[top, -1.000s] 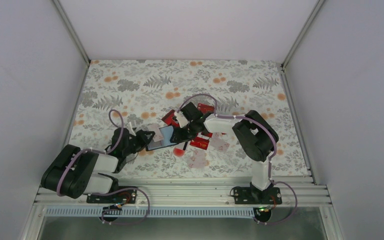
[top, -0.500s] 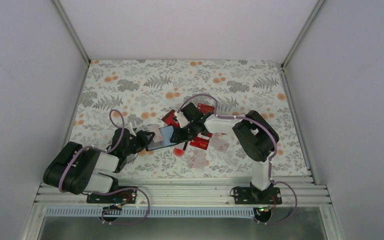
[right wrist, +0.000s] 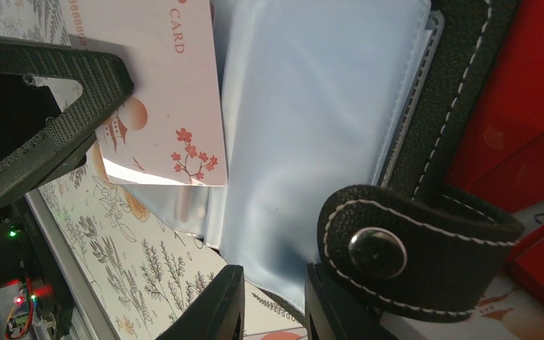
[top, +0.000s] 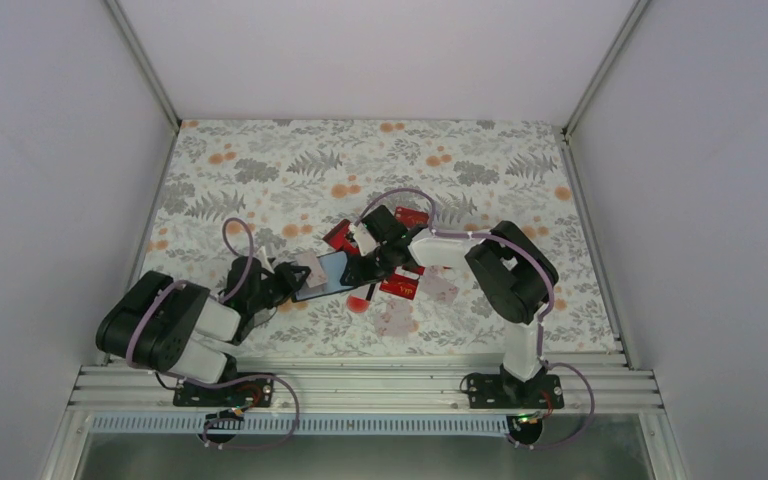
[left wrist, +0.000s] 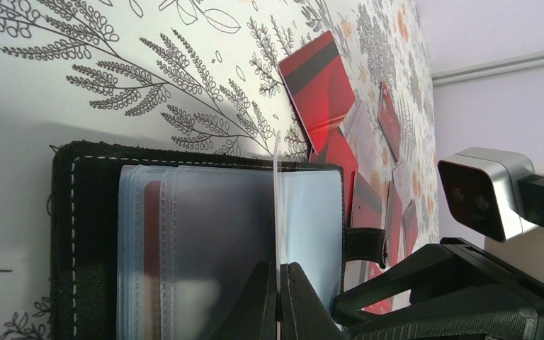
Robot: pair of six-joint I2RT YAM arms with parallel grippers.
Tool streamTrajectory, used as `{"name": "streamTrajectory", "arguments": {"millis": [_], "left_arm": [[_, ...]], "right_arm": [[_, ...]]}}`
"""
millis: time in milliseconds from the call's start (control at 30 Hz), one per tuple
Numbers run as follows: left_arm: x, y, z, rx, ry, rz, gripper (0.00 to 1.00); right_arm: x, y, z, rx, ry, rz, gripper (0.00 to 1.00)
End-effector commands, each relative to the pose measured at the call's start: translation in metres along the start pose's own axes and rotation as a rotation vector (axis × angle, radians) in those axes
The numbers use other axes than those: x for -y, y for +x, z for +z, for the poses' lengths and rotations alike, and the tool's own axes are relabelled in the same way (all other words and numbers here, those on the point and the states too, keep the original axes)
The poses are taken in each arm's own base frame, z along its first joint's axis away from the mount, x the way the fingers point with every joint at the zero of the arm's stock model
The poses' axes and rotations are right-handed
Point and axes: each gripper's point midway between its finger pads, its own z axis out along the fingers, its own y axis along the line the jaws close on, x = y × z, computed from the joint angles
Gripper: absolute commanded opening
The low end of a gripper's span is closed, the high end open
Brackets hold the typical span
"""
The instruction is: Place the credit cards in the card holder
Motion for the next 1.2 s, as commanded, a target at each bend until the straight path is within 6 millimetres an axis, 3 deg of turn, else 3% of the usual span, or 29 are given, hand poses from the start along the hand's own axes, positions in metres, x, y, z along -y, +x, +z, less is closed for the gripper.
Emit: {"name": "streamTrajectory", "arguments": {"millis": [0, 600, 1167], "left_arm": [[0.009, -0.005, 0.002, 0.023, 0.049, 0.036, 0.02], [0.016, 0.005, -0.001, 0.012, 0.114, -0.037, 0.02], [0.023, 0.017, 0.001, -0.027, 0.151, -0.003, 0.02]], "right_arm": [[0.076, 0.078, 0.020, -0.214, 0.266, 0.154, 0.23], [0.075, 0.080, 0.022, -0.217, 0.264, 0.159, 0.23], [0.076, 0.087, 0.021, -0.221, 0.264, 0.157, 0.23]]}}
